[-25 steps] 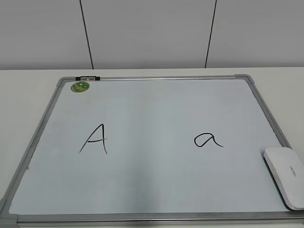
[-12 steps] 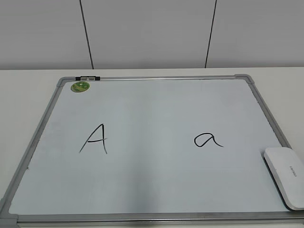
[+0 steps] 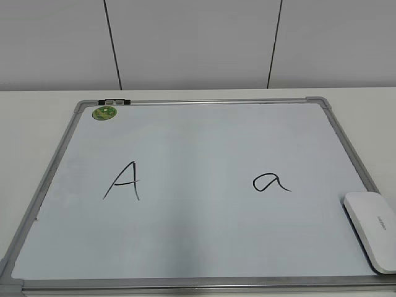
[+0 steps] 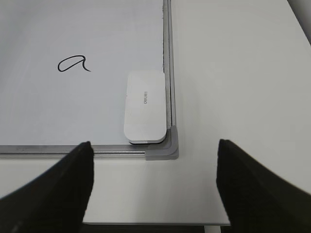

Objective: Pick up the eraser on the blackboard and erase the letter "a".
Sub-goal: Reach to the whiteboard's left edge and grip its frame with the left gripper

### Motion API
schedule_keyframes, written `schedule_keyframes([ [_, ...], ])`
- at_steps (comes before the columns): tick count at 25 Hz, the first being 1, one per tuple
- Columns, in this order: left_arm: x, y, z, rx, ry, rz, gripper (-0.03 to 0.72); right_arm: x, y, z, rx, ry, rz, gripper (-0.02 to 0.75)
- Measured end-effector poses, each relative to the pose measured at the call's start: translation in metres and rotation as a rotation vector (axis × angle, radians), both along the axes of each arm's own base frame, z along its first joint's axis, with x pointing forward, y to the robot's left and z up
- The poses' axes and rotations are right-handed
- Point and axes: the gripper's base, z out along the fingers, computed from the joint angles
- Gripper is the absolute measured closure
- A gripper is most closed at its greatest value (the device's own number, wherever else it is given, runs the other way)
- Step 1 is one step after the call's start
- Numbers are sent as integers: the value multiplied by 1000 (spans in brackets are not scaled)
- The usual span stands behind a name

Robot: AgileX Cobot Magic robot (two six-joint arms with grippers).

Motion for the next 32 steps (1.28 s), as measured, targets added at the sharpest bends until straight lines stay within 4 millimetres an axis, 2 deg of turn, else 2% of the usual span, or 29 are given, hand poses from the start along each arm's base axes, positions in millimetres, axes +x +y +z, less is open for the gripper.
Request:
schedule_keyframes([
  [3, 0, 0, 0, 0, -2, 0, 386, 0, 0, 0, 0, 0, 0, 152],
  [7, 0, 0, 3, 0, -28, 0, 227, 0, 0, 0, 0, 0, 0, 151],
  [11, 4, 0, 7, 0, -30, 1, 125, 0, 0, 0, 0, 0, 0, 151],
  [22, 55, 0, 25, 1, -58, -14, 100, 0, 0, 0, 0, 0, 0, 152],
  [32, 103, -2, 19, -14, 45, -19, 99, 0, 0, 0, 0, 0, 0, 151],
])
